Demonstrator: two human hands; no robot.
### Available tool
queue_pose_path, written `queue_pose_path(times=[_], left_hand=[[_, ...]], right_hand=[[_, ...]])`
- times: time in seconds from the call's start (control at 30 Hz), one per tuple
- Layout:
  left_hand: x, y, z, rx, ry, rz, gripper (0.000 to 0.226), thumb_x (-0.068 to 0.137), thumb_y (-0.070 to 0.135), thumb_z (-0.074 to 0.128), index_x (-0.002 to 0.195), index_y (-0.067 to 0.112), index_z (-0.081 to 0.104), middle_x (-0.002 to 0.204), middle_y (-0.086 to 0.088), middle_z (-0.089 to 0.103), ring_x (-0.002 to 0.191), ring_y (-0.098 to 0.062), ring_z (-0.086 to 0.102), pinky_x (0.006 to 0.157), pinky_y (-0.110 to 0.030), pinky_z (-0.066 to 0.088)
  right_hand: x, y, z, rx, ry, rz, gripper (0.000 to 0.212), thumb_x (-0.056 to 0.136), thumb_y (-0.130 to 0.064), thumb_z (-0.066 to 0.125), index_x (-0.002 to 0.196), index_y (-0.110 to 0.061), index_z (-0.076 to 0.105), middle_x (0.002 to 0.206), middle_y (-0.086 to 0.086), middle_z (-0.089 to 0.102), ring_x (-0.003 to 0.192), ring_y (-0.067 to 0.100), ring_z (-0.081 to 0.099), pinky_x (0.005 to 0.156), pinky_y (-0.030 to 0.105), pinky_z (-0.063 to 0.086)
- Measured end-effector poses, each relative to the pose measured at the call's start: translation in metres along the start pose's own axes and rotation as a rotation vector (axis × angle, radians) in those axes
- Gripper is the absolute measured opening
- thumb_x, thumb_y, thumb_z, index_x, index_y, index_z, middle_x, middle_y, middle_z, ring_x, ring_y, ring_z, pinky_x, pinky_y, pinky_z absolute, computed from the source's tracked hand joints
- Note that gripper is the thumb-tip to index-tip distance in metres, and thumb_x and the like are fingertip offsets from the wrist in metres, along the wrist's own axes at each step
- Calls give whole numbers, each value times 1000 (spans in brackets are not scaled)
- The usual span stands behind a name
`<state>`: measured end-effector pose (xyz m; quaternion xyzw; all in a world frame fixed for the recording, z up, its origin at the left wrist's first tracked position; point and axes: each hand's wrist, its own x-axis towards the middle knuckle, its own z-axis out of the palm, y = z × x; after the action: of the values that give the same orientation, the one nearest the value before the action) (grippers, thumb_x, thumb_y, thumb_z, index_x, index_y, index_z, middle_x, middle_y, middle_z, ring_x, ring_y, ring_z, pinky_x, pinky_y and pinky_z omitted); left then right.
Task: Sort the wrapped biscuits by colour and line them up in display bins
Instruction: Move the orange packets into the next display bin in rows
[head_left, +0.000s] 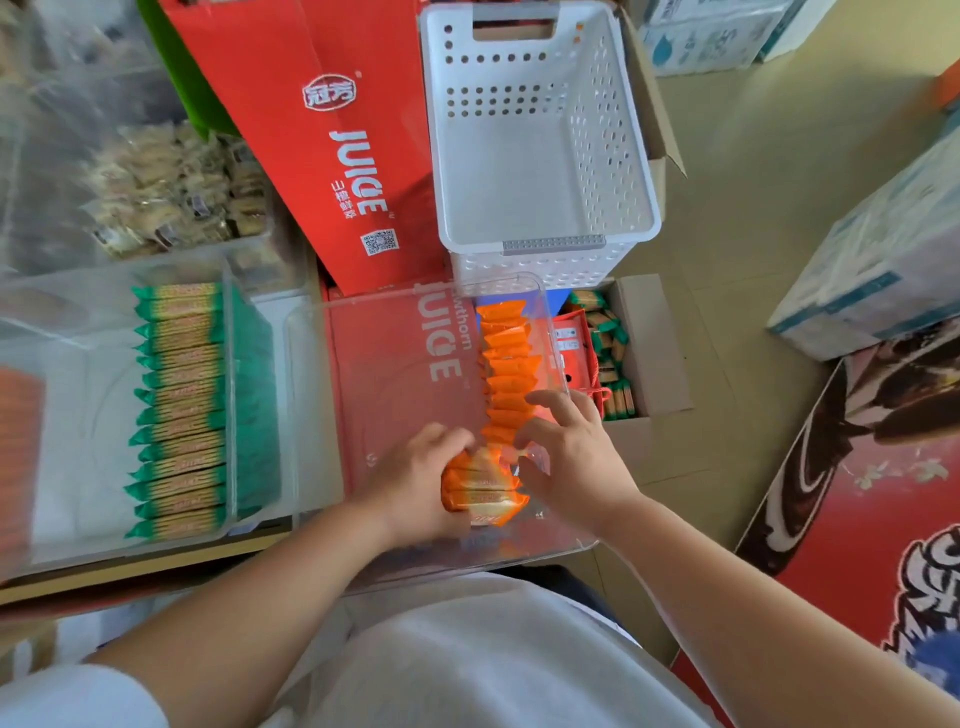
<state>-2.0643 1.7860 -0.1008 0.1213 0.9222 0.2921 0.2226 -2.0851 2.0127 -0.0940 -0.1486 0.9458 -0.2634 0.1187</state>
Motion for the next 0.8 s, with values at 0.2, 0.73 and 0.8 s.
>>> queue_pose_path(times=[0.2, 0.73, 0.8], left_hand=[[-45, -6, -55, -117, 183, -141, 72, 58, 42, 89, 113, 43, 43, 109, 24, 46, 95, -2, 53, 75, -23, 51], [-193, -149, -167, -401, 719, -434, 68, 61, 33, 91, 112, 41, 46, 113, 20, 53, 99, -4, 58, 68, -20, 53], [-212, -181, -179, -425, 783, -463, 68, 62, 28, 91, 113, 40, 48, 113, 15, 55, 97, -8, 60, 66, -20, 52]], right_hand=[[11, -30, 0, -245, 148, 73, 29, 79, -54, 59, 95, -34, 70, 145, 5, 50, 149, 41, 21, 117, 65, 10], [78, -231, 94, 269, -212, 178, 82, 93, -57, 59, 158, -22, 23, 157, 7, 33, 144, 26, 34, 118, 41, 31], [84, -257, 106, 161, -89, 218, 83, 90, -60, 59, 158, -27, 23, 160, 10, 26, 148, 32, 25, 119, 47, 26]])
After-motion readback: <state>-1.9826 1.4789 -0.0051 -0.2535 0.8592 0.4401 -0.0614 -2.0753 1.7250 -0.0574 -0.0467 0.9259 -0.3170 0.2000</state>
